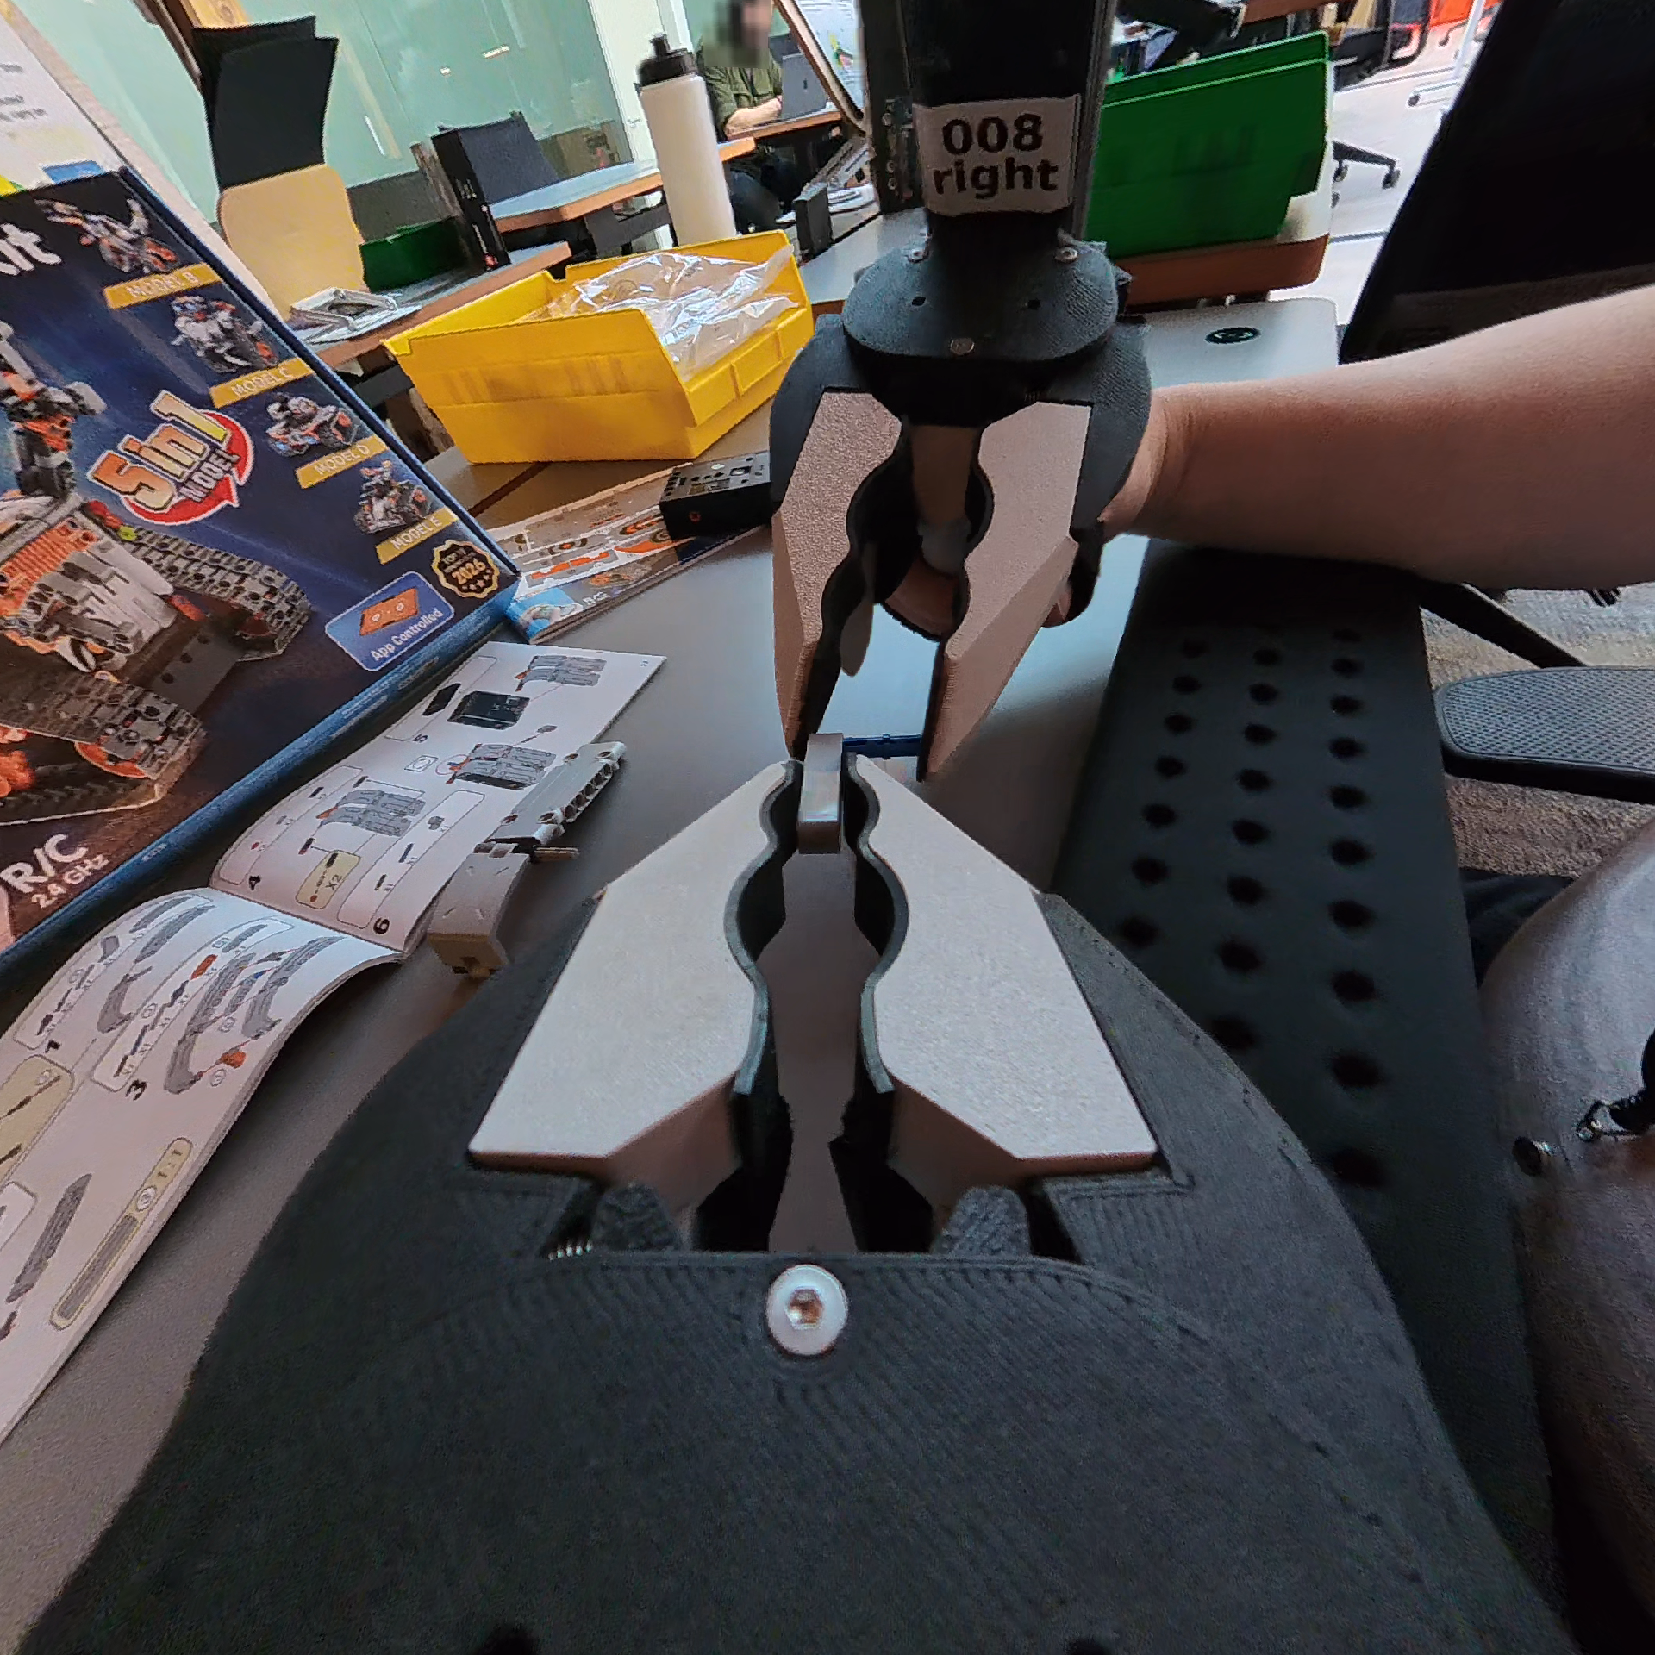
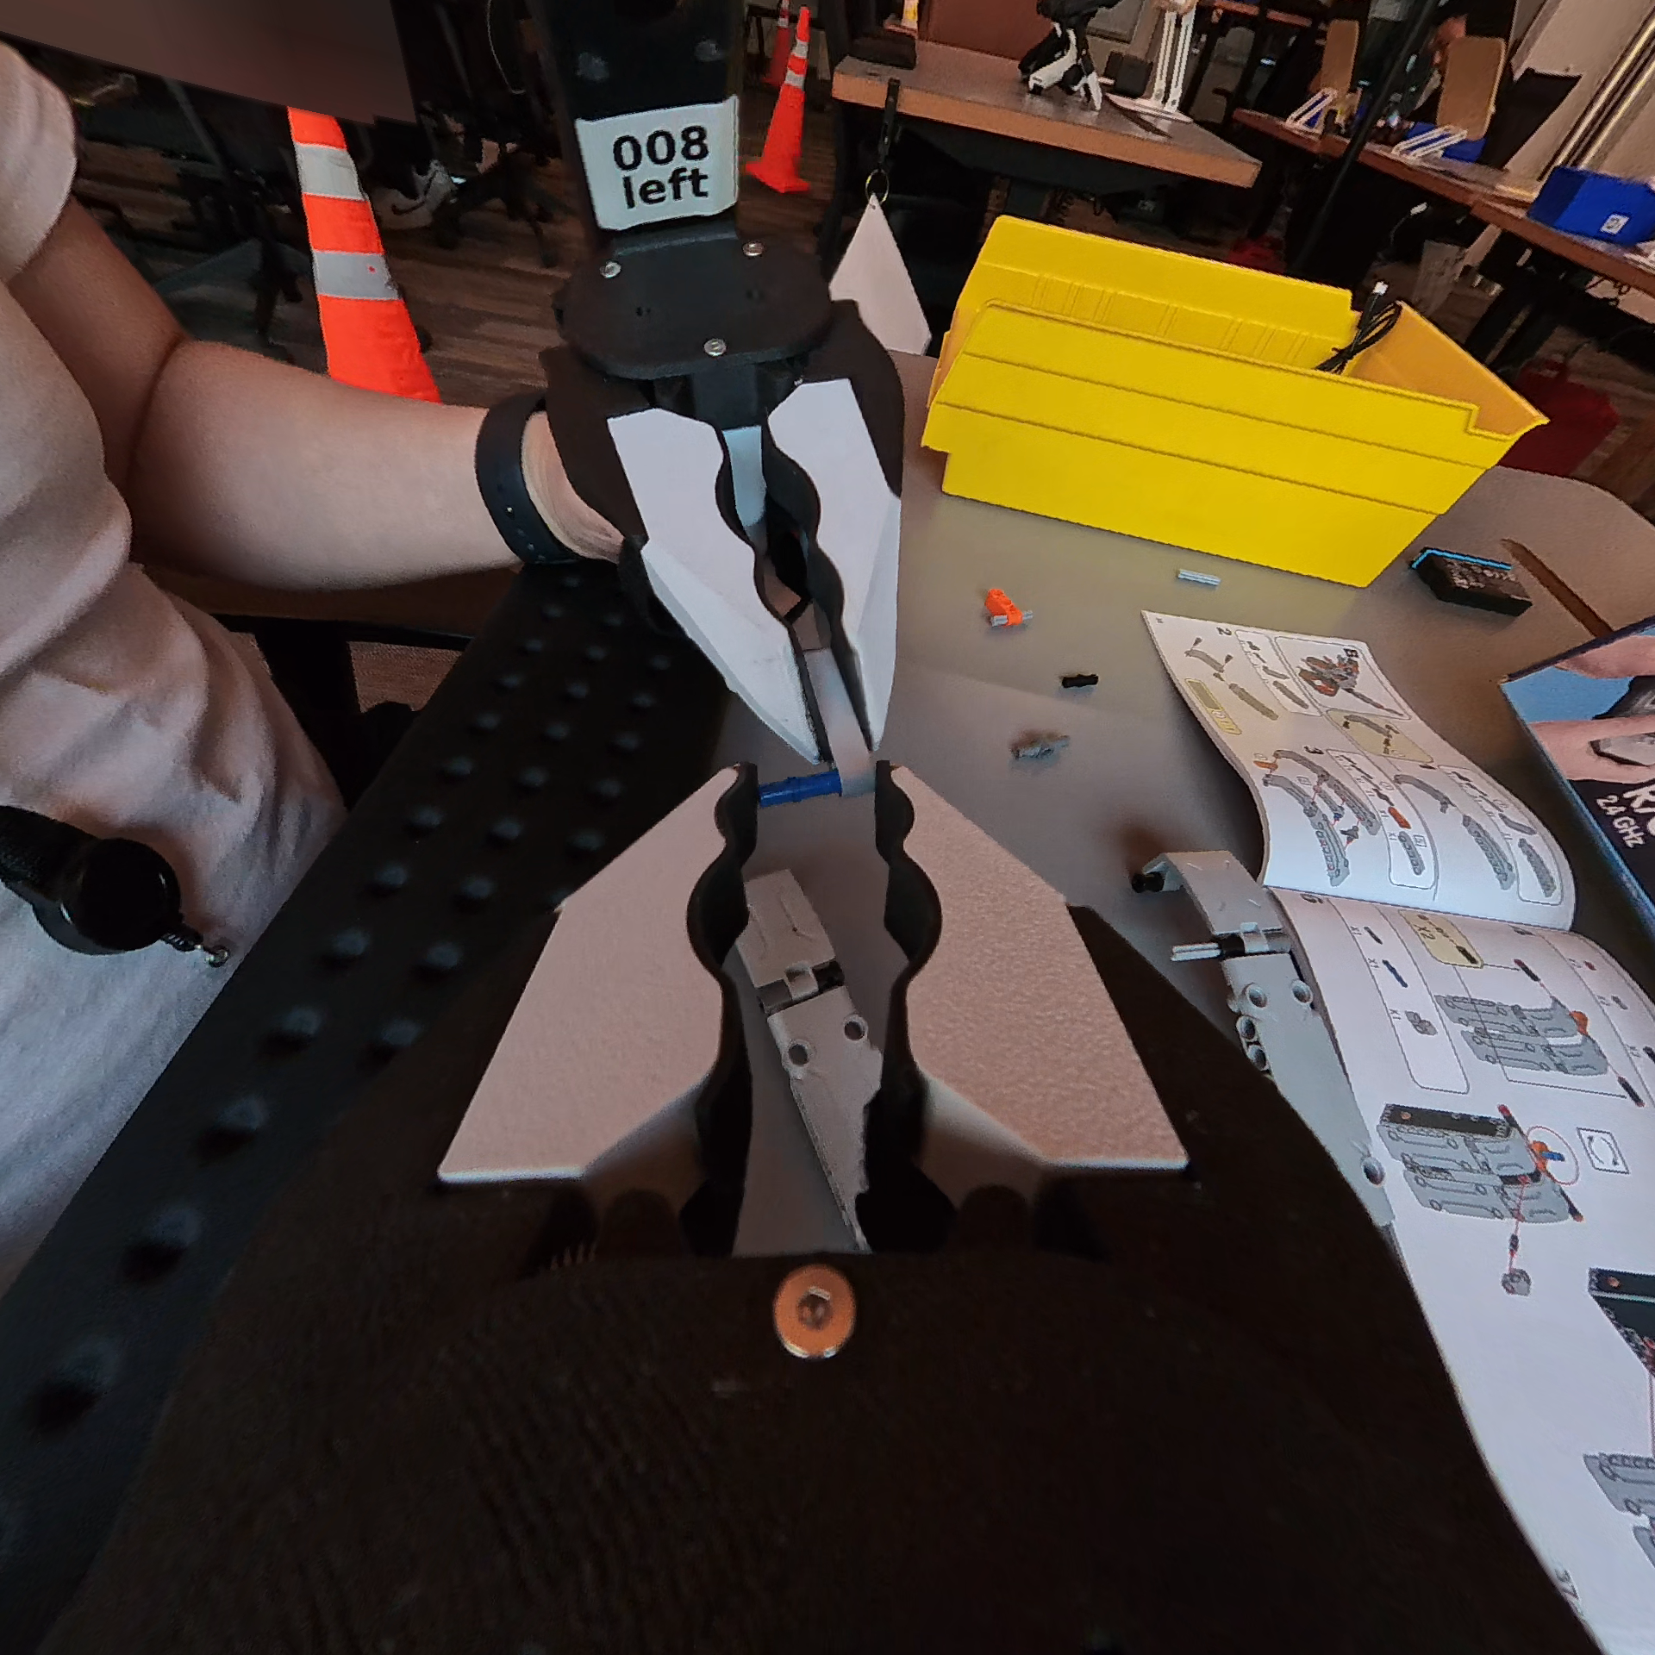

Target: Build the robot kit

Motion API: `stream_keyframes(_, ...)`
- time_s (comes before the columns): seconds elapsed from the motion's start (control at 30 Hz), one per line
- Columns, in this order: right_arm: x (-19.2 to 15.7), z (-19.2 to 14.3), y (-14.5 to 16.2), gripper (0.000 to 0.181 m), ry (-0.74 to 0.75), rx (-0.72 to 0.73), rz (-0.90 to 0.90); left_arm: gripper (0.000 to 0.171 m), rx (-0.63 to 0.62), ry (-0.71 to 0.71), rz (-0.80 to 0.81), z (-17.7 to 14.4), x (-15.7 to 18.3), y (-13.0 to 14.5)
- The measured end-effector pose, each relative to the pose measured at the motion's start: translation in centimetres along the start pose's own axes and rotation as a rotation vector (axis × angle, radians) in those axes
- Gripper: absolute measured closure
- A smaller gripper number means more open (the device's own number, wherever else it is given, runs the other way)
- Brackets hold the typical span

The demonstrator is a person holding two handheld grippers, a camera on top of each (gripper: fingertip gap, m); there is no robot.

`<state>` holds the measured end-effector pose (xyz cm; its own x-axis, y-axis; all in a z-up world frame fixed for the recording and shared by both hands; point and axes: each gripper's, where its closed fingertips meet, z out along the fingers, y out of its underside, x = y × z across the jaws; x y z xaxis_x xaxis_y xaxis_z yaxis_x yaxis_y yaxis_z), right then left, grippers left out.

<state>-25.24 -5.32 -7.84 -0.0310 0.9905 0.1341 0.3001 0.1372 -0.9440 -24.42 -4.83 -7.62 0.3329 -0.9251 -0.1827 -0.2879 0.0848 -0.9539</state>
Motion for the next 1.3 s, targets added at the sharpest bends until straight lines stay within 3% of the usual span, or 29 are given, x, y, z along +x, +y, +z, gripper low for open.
stream_keyframes(0.4,2.2,3.3,0.1,0.156,-0.036,-0.053,0.03,0.165,-0.085,-0.028,-0.079,-1.9,-2.9,1.9)
stream_keyframes(0.6,3.9,4.3,-0.4,0.156,-0.039,-0.003,0.077,0.165,-0.069,-0.048,-0.073,-2.4,-4.9,2.0)
stream_keyframes(0.83,4.0,4.0,-0.4,0.157,0.04,-0.003,0.011,0.165,-0.054,-0.099,-0.055,-2.3,-4.9,1.7)
stream_keyframes(1.1,3.8,3.9,-0.5,0.157,0.092,0.002,0.001,0.165,-0.026,-0.065,-0.14,-2.4,-4.5,1.7)
stream_keyframes(1.3,4.0,3.7,-1.2,0.162,0.127,0.071,0.007,0.166,0.006,-0.089,-0.133,-2.7,-4.9,1.3)
